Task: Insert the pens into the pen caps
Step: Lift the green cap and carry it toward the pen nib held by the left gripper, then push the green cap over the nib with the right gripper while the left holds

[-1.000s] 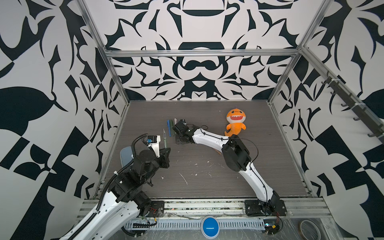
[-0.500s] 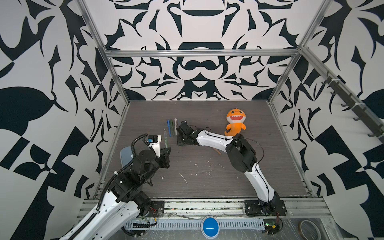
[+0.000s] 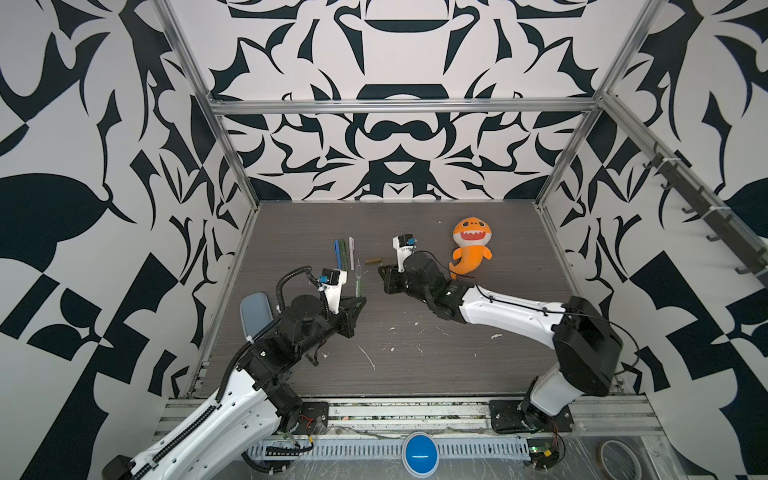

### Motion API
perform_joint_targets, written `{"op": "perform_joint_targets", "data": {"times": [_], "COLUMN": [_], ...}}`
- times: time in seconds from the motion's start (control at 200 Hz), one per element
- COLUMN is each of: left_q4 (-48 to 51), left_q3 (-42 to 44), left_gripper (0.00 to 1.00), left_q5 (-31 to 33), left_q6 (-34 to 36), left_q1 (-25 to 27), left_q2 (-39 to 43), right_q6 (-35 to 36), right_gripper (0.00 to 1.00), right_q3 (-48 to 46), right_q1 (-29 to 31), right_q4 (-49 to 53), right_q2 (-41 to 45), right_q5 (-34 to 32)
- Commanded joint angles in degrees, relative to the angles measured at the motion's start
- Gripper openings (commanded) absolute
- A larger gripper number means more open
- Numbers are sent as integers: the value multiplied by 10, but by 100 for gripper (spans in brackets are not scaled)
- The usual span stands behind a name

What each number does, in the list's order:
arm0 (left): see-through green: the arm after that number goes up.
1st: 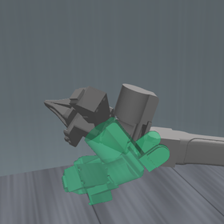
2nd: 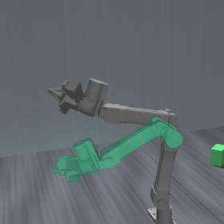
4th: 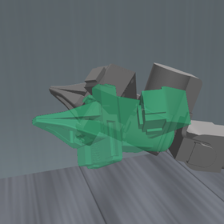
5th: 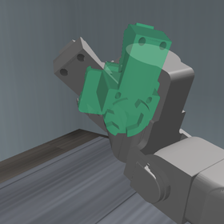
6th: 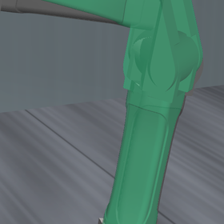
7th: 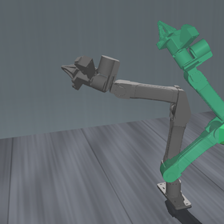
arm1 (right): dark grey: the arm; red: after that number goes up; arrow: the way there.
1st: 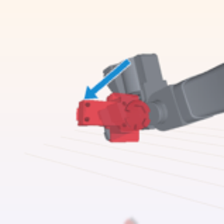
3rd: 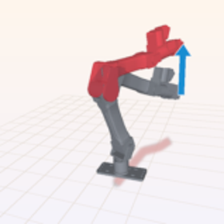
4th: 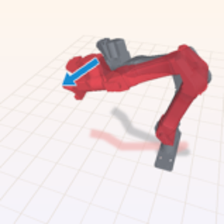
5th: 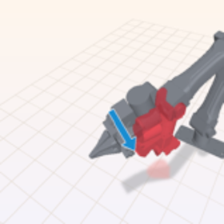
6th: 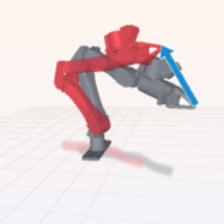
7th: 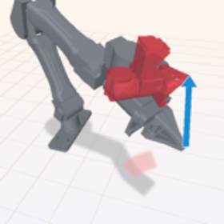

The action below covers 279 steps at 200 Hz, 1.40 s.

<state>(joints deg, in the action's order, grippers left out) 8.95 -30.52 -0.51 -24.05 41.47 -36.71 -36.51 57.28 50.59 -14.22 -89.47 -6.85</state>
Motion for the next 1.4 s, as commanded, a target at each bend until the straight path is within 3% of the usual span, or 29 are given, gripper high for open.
{"op": "perform_joint_targets", "data": {"times": [0.0, 0.18, 0.37, 0.8, 1.39], "left_q4": [-93, -190, -242, -270, -270], "left_q3": [24, 68, 69, 52, 46], "left_gripper": [0, 0, 0, 0, 0], "left_q5": [-76, -121, -141, -164, -170], "left_q6": [13, -1, -12, -4, 1], "left_q1": [0, 2, 19, 44, 45], "left_q2": [-12, -39, -93, -147, -159], "right_q6": [18, 13, 9, -20, -45], "right_gripper": [7, 5, 5, 5, 5], "right_q3": [-64, -135, -145, -116, -108], "right_q1": [-2, -2, -2, -2, -1], "right_q4": [-100, -118, -144, -210, -238], "right_q2": [82, 211, 268, 224, 192], "right_q5": [-58, -111, -94, -16, 8]}}
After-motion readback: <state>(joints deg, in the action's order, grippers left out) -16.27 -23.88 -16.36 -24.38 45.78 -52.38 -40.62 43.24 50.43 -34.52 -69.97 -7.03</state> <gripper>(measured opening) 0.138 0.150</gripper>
